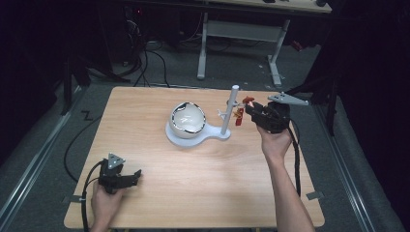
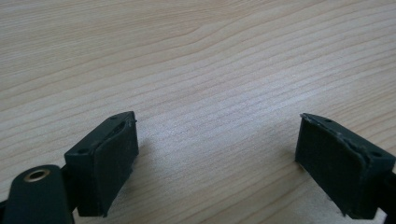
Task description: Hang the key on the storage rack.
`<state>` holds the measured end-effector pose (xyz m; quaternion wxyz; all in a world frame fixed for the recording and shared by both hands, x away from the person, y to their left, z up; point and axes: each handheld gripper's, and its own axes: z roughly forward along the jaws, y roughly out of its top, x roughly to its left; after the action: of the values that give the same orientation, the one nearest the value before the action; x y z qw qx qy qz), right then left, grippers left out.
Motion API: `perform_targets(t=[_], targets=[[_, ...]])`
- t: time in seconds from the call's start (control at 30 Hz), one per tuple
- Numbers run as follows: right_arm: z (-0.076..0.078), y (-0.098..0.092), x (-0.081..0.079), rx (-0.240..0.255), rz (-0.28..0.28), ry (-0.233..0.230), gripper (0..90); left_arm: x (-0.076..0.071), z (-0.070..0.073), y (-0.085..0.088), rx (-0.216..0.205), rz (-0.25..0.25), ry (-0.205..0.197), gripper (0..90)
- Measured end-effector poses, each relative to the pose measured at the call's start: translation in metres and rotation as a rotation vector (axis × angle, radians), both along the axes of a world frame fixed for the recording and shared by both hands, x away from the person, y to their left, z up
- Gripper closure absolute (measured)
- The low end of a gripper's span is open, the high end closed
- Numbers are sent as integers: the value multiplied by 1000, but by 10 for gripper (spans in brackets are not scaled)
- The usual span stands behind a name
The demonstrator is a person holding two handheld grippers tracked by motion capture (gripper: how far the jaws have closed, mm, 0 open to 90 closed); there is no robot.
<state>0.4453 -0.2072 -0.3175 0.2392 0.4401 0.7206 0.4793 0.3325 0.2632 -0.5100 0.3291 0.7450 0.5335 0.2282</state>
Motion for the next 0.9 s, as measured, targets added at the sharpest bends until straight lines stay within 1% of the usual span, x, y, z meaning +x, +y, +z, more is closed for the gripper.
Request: perform_targets(t=[0.2,0.43,0.5,0.7,0.73,0.83,0.9], targets=[[-9,-7,0,17,-14,15,661,0,0,0,1,0,0,135],[-17,-12,-1,18,-27,36,661,0,0,0,0,1,-1,135],[-20,-10,-3,-6,-28,32,661,0,0,0,0,0,0,134],[-34,-7,-3,-4,-28,51,661,0,0,0,1,0,0,134],[-34,-7,-3,-4,-28,51,661,0,0,0,1,0,0,134],[-40,-5,-3,-9,-29,57,660,0,0,0,1,0,0,135],[-43,-5,-4,-3,-31,61,660,0,0,0,1,0,0,135]])
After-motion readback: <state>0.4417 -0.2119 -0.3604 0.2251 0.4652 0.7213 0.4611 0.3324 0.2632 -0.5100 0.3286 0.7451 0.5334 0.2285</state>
